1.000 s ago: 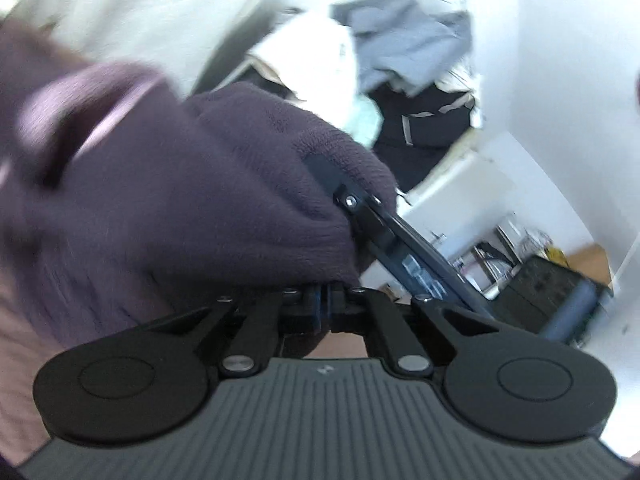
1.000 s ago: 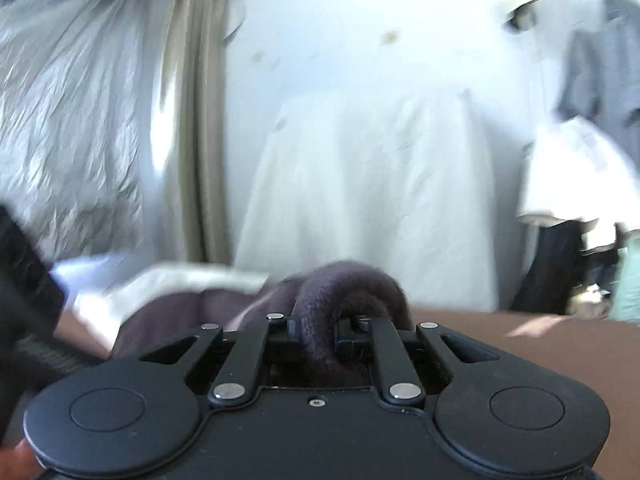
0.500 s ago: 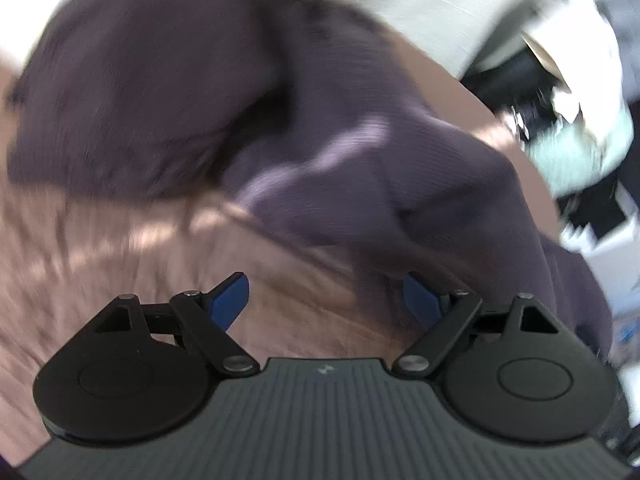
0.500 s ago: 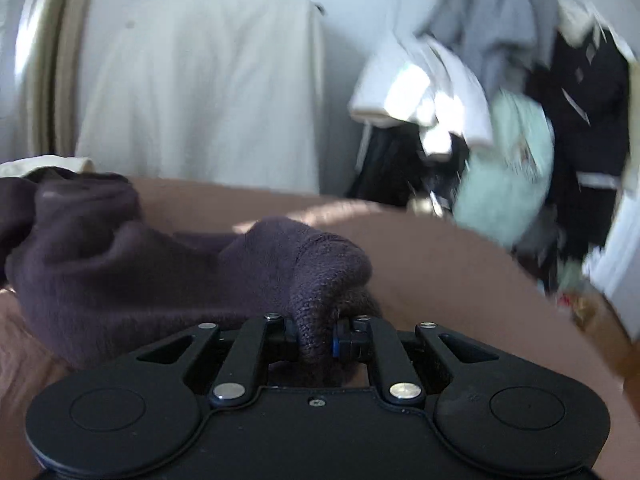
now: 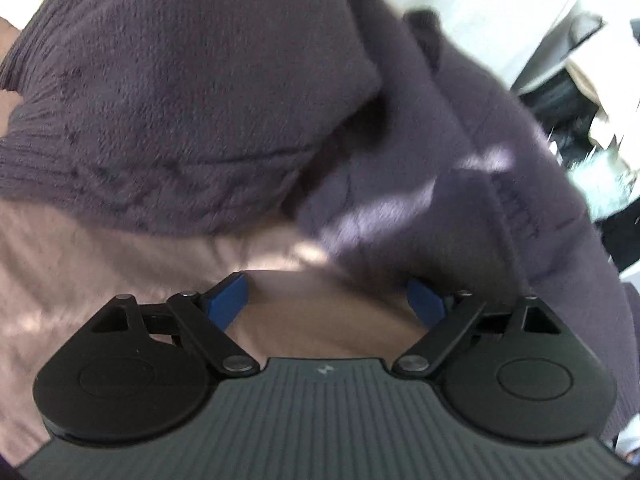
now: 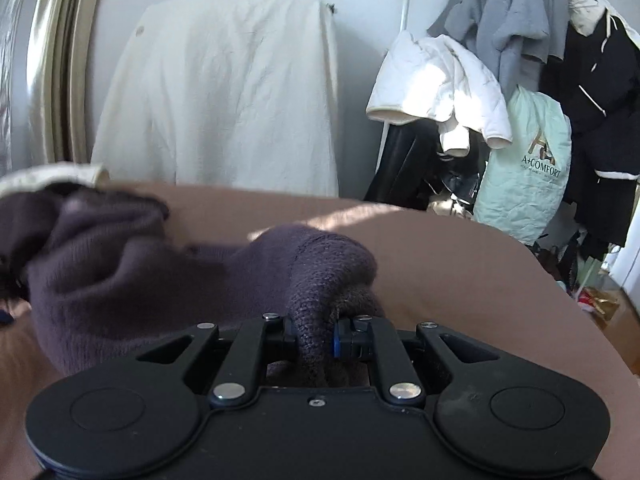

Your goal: Fold clothes

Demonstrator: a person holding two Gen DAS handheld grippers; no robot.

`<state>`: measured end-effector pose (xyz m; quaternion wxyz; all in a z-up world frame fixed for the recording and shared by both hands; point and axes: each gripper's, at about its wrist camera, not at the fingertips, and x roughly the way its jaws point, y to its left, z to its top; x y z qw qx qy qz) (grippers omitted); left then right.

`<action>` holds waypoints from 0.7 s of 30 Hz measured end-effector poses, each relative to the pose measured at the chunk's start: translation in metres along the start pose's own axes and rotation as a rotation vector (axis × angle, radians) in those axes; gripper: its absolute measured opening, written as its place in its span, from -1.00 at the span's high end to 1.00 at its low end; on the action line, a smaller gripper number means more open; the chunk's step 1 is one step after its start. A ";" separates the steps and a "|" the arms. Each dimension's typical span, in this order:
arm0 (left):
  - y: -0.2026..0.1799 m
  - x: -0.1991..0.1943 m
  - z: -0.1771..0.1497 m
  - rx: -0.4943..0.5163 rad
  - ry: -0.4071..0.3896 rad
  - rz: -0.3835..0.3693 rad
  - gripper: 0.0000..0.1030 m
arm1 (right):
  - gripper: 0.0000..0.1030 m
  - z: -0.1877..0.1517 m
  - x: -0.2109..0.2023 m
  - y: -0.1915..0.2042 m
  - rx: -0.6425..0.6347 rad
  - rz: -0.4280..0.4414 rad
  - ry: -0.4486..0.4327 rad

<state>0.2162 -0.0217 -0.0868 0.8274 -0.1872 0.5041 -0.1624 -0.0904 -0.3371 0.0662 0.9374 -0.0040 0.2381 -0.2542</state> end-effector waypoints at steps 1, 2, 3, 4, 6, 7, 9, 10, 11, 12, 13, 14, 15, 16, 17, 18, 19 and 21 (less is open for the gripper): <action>-0.006 -0.007 0.000 0.038 -0.031 0.011 -0.17 | 0.73 0.007 -0.003 -0.002 -0.004 -0.010 -0.011; -0.013 -0.014 0.000 0.077 -0.061 0.022 0.34 | 0.73 0.015 -0.006 -0.004 -0.013 -0.023 -0.024; -0.019 -0.020 0.000 0.115 -0.092 0.033 0.95 | 0.74 0.026 -0.008 -0.006 -0.041 -0.050 -0.044; -0.026 -0.027 -0.001 0.154 -0.122 0.045 1.00 | 0.75 0.038 -0.009 -0.010 -0.063 -0.064 -0.063; -0.039 -0.041 -0.001 0.231 -0.183 0.067 1.00 | 0.75 0.061 -0.012 -0.018 -0.109 -0.093 -0.100; -0.045 -0.048 -0.001 0.269 -0.214 0.078 1.00 | 0.75 0.069 -0.010 -0.022 -0.127 -0.118 -0.117; -0.058 -0.061 -0.001 0.346 -0.275 0.100 1.00 | 0.75 0.082 -0.007 -0.031 -0.139 -0.171 -0.138; -0.064 -0.069 -0.001 0.376 -0.303 0.103 1.00 | 0.75 0.088 -0.006 -0.035 -0.135 -0.199 -0.144; -0.067 -0.080 0.001 0.386 -0.326 0.082 1.00 | 0.76 0.092 -0.009 -0.039 -0.128 -0.224 -0.157; -0.068 -0.089 0.003 0.395 -0.342 0.064 1.00 | 0.76 0.095 -0.014 -0.042 -0.126 -0.251 -0.175; -0.063 -0.091 0.004 0.404 -0.339 0.050 1.00 | 0.76 0.099 -0.018 -0.046 -0.125 -0.283 -0.194; -0.058 -0.091 0.006 0.405 -0.326 0.040 0.99 | 0.75 0.100 -0.019 -0.052 -0.111 -0.313 -0.200; -0.057 -0.089 0.008 0.393 -0.307 0.028 0.95 | 0.69 0.100 -0.013 -0.060 -0.080 -0.347 -0.174; -0.050 -0.089 0.011 0.378 -0.289 0.016 0.95 | 0.53 0.098 -0.006 -0.069 -0.054 -0.380 -0.134; -0.035 -0.092 0.015 0.351 -0.274 0.001 0.94 | 0.07 0.094 0.014 -0.077 -0.054 -0.405 -0.021; -0.029 -0.091 0.018 0.317 -0.245 -0.013 0.87 | -0.25 0.088 0.032 -0.085 -0.050 -0.426 0.090; -0.022 -0.084 0.019 0.289 -0.204 -0.021 0.75 | -0.21 0.080 0.044 -0.090 -0.033 -0.429 0.193; -0.009 -0.069 0.023 0.257 -0.177 -0.005 0.53 | -0.22 0.061 0.049 -0.090 0.004 -0.387 0.281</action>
